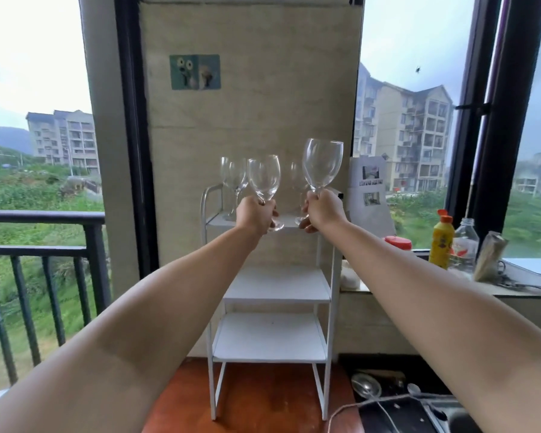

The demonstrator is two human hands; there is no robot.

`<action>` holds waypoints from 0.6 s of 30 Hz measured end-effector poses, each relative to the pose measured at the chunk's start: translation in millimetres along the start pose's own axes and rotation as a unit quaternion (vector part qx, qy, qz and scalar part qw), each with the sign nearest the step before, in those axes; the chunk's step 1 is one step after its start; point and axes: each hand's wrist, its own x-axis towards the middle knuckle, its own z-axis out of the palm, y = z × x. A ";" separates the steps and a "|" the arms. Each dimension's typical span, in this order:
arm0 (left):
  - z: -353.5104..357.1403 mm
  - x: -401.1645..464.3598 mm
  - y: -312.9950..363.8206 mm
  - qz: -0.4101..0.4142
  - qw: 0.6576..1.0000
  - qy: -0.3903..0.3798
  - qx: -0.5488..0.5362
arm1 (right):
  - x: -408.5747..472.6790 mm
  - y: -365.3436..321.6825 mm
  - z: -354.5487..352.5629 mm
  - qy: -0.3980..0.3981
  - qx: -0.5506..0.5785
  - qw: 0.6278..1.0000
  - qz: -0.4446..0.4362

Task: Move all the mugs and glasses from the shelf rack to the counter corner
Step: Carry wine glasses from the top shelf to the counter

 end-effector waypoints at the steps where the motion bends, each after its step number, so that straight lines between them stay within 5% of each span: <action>1: -5.8 -12.9 -1.0 -0.007 1.000 -0.005 -0.003 | -13.7 0.2 0.4 0.002 -0.006 1.000 0.002; 18: -11.1 -270.5 -84.0 -0.194 0.961 -0.189 0.057 | -289.5 106.8 -28.0 -0.020 -0.068 0.975 0.209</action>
